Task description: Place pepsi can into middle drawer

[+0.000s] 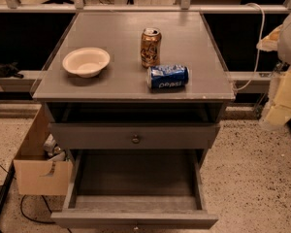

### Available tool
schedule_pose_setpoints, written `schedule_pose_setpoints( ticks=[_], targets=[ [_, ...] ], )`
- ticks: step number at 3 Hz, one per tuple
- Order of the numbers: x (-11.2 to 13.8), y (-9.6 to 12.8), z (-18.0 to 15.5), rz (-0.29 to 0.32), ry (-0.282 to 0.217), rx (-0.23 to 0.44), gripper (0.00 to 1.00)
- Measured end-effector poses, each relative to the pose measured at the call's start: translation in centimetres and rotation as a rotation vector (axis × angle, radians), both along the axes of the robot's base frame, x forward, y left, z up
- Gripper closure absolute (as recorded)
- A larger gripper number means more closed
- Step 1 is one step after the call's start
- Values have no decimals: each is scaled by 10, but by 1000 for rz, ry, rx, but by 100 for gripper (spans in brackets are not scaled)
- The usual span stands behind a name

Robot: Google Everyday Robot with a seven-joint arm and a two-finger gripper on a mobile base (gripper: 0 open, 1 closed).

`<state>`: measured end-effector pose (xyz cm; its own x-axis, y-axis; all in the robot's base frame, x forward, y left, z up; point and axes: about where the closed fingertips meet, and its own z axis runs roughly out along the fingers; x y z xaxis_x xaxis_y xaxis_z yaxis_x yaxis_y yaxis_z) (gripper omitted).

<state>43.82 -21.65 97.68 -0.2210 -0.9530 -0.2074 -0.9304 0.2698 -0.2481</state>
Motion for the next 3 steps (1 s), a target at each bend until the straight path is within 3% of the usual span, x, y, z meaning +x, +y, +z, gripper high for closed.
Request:
schedule_pose_setpoints(
  ticks=[1, 2, 3],
  targets=[
    [1, 0, 0, 4, -8, 9, 0],
    [8, -1, -2, 27, -47, 55, 0],
    [41, 19, -6, 142, -114, 160, 0]
  ],
)
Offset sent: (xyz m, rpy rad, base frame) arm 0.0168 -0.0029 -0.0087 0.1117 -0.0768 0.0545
